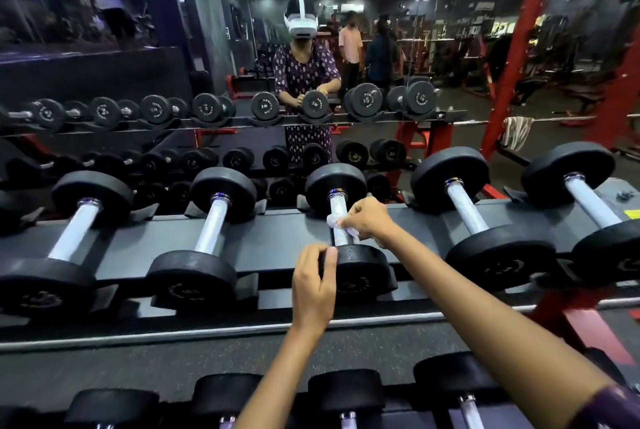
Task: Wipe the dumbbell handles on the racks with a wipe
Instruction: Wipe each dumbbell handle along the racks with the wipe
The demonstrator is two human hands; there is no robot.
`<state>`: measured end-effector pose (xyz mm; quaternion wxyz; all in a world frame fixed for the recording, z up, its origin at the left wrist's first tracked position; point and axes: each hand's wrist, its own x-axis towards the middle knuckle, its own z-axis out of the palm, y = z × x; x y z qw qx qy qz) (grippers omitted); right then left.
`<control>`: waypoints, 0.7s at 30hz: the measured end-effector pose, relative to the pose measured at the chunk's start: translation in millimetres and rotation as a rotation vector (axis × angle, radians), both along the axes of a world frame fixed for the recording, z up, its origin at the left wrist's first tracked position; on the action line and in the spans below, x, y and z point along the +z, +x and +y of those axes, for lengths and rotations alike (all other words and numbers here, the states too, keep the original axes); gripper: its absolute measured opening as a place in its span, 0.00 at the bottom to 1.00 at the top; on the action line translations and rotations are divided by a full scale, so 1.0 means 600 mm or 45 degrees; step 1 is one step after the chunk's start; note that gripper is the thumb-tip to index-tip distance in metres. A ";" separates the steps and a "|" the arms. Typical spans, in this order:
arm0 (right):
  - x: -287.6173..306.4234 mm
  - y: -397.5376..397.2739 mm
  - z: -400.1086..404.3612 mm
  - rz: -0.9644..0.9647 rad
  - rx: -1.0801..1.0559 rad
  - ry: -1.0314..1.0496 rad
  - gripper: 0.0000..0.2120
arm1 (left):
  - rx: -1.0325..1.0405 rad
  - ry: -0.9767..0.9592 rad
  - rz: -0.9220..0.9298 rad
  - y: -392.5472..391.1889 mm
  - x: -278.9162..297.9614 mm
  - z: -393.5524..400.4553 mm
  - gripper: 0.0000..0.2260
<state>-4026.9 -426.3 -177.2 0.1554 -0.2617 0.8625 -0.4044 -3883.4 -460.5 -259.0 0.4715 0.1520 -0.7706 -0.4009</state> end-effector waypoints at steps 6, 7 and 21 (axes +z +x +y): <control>-0.001 0.003 -0.019 0.169 -0.113 -0.222 0.19 | 0.226 -0.071 0.167 -0.037 -0.007 -0.015 0.13; -0.002 0.005 -0.012 0.172 -0.091 -0.205 0.19 | 0.229 -0.070 0.175 -0.037 -0.010 -0.016 0.14; 0.001 0.008 -0.005 0.162 -0.022 -0.175 0.13 | 0.270 -0.135 0.217 -0.040 -0.014 -0.020 0.16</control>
